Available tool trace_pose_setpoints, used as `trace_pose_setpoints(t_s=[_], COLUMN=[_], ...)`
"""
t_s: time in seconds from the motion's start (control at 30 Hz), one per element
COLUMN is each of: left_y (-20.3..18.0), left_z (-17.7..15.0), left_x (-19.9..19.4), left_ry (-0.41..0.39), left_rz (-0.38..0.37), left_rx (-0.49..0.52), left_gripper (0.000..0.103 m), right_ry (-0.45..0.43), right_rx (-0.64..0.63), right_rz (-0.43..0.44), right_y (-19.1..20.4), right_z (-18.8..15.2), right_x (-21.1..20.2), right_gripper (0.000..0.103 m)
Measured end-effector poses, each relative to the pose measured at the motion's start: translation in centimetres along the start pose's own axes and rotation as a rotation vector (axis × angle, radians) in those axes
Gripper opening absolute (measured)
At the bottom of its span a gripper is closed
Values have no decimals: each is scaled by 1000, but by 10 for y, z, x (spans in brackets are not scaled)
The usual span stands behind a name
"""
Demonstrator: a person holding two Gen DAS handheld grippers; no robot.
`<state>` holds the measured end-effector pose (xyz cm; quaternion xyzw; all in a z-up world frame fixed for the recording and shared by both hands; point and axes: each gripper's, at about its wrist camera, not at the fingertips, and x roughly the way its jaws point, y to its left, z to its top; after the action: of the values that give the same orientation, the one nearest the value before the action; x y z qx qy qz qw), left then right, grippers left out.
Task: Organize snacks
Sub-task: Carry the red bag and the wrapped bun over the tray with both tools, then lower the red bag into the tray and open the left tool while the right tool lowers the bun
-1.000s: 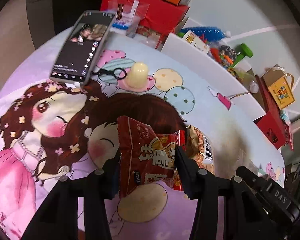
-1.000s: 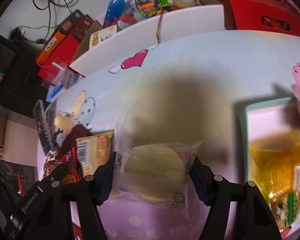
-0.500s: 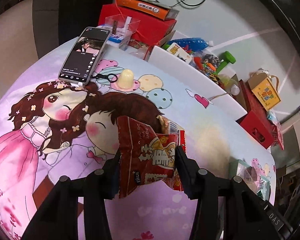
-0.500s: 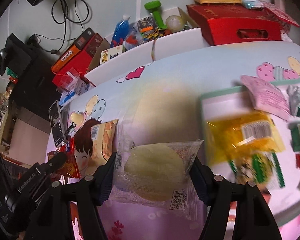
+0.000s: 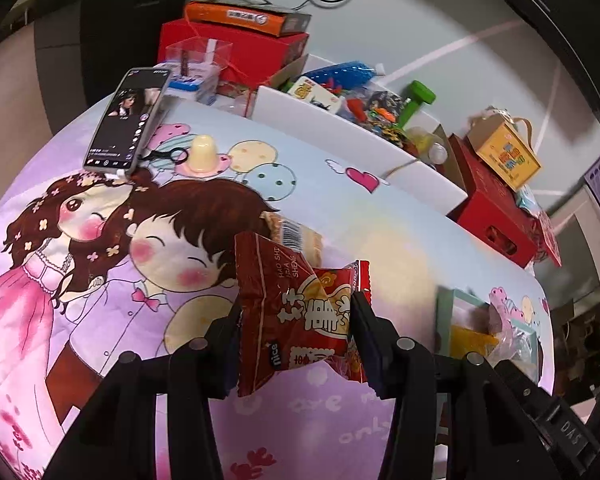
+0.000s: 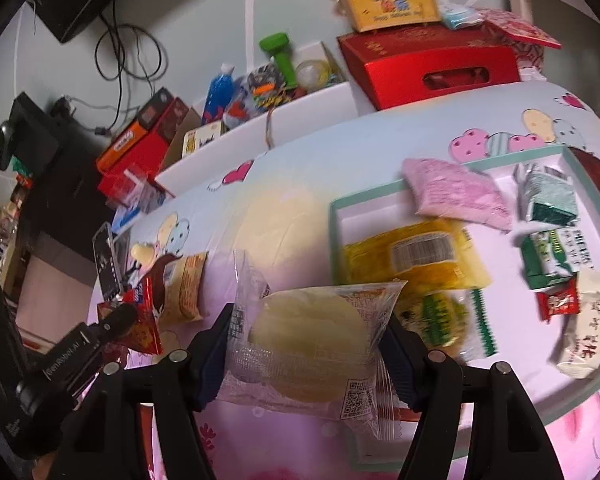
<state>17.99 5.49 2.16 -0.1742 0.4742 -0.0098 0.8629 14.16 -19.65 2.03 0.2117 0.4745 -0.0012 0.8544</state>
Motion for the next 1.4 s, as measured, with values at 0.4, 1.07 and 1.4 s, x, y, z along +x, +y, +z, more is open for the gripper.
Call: trace_pose_setpoints(t_s=[0.4, 1.07, 1.4], left_y=[-58, -186, -237], left_z=[-15, -72, -89], left_x=[-8, 4, 20], left_ry=[-10, 86, 130], left_rz=[-61, -188, -241], left_rx=[123, 413, 502], left_gripper=[51, 51, 51], right_ry=[-82, -171, -205], right_rx=[91, 323, 369], right_rz=[-53, -166, -205], right_y=[-57, -171, -197], right_z=[10, 20, 20], right_x=[-30, -69, -83], right_gripper=[71, 71, 71])
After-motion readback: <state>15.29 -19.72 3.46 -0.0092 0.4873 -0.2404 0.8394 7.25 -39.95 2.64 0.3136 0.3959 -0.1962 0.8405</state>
